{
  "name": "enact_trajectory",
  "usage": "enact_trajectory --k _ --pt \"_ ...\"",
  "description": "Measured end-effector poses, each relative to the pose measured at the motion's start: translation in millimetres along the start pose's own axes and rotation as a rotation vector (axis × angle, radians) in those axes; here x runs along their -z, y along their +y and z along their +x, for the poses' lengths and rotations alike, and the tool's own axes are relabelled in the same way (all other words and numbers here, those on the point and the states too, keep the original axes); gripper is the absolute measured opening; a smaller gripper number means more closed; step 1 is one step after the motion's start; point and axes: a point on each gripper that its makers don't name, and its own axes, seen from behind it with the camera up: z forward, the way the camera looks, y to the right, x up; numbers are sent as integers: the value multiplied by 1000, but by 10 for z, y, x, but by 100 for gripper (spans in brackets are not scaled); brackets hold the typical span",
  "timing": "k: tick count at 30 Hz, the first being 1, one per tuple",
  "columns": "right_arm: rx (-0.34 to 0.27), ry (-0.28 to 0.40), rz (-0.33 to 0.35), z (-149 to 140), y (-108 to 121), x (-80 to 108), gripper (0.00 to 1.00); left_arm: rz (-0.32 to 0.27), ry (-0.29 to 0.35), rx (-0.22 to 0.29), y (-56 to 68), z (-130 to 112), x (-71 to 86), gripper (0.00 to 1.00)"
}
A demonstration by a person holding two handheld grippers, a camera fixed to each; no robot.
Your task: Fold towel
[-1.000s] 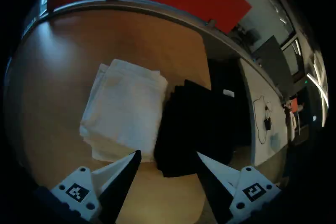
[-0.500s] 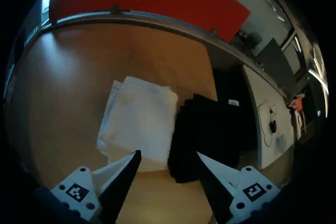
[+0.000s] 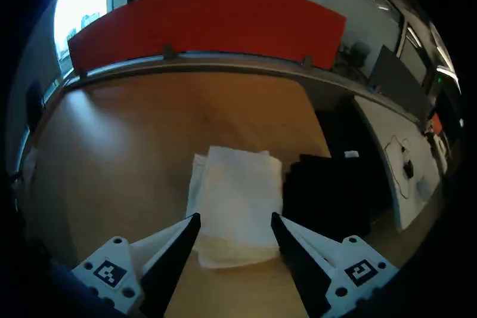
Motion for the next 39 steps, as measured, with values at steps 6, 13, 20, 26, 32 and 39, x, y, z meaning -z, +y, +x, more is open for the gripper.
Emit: enact_trajectory --k 6,13,20,26,32,39 --pt "-22 45 10 85 -96 13 91 7 15 5 -27 80 -22 95" --pt "-55 154 17 299 -245 46 91 17 42 19 -74 214 -58 95" --pt "-65 286 -1 477 -364 113 91 23 78 26 -88 373 -112 95" --pt "-97 399 2 614 -495 191 91 21 124 31 -88 540 -163 94" --pt "-118 503 14 759 -614 329 91 10 183 41 -73 746 -204 94" --pt "-135 630 19 994 -704 556 91 10 256 62 -80 987 -244 95"
